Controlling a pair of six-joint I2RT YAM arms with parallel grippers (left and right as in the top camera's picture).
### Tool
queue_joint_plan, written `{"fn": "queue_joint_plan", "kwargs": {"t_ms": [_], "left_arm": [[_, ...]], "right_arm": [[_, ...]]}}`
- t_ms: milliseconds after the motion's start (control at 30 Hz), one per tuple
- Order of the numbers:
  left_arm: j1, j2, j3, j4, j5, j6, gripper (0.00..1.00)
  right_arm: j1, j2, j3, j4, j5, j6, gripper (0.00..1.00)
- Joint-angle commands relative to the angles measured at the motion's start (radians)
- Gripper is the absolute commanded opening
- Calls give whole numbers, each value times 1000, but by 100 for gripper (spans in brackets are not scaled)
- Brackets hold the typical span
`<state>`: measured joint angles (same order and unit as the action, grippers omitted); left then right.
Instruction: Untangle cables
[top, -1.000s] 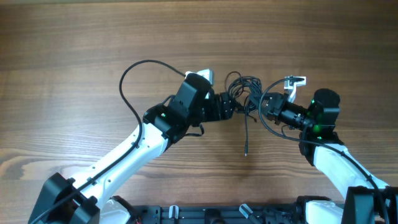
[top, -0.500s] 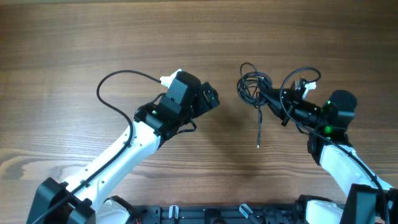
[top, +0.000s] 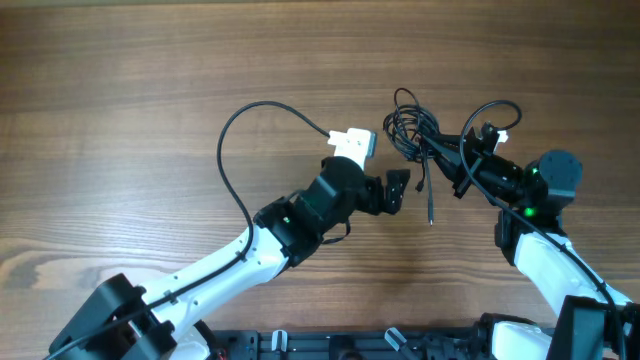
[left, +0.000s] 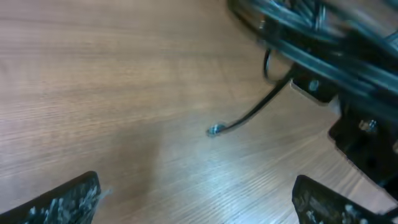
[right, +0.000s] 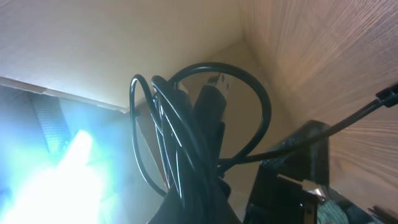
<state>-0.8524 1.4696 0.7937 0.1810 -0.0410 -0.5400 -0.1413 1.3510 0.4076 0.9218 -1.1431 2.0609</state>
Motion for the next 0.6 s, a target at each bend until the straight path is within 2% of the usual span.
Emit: {"fn": "queue_joint_plan", "kwargs": {"t_ms": [0, 100, 167, 267, 300, 333, 367, 467, 567], "left_arm": [[-6, 42, -10, 114, -36, 40, 100], [-8, 136, -9, 237, -31, 40, 100], [-11, 202, -9, 327, -21, 39, 93], [-11, 246, -9, 414, -20, 39, 64], [-10, 246, -9, 414, -20, 39, 49], [-10, 246, -9, 414, -20, 39, 14], [-10, 246, -9, 406, -20, 39, 4], [-8, 245, -9, 312, -20, 67, 4], [-8, 241, -9, 148, 19, 65, 4]], "right_arm": [[-5, -6, 6, 10, 11, 10, 4], [-5, -6, 6, 10, -14, 10, 4], [-5, -6, 6, 10, -14, 10, 4], [-5, -6, 6, 10, -14, 10, 4], [-5, -6, 6, 9, -14, 10, 4], [-5, -6, 6, 9, -14, 10, 4], [-5, -6, 6, 9, -14, 10, 4], [-5, -6, 6, 9, -9, 10, 4], [-34, -6, 6, 8, 38, 10, 5]]}}
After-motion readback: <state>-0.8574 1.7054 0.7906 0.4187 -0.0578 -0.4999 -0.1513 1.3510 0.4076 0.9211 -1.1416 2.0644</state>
